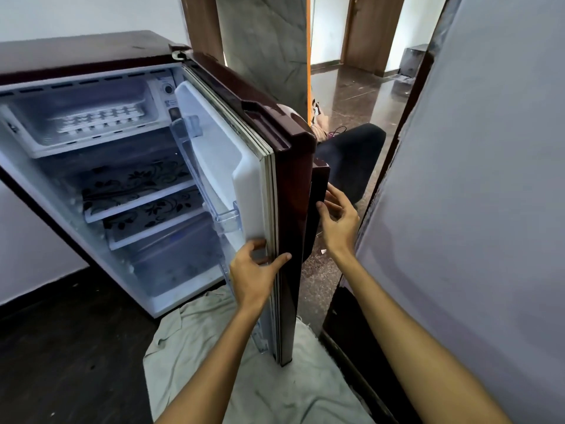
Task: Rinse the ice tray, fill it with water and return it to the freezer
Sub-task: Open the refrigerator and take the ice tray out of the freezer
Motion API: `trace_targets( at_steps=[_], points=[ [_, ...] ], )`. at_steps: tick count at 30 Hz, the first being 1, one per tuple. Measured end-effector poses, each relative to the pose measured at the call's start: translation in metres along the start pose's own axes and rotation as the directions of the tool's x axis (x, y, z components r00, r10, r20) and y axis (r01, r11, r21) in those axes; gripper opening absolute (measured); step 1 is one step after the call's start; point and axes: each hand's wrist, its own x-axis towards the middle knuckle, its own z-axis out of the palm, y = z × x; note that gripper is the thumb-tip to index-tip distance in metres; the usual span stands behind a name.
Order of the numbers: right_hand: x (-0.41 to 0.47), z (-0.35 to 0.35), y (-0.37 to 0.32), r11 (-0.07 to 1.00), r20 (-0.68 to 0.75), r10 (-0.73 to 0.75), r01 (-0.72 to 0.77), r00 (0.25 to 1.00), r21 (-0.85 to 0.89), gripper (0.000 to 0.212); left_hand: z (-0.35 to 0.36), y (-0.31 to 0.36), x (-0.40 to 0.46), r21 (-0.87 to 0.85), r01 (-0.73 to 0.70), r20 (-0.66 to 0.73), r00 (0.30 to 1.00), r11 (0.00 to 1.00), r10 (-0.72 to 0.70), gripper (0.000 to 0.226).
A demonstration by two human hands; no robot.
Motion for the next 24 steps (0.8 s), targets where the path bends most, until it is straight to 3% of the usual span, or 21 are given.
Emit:
trace_targets(
  at_steps=[24],
  points=[
    [0.051,-0.043,0.027,0.998,-0.044,0.032,-0.035,0.998,-0.060,0.043,0.088,0.039,0.003,0.008,0.040,-0.019,0.999,0.999,-0.039,0.049]
  ],
)
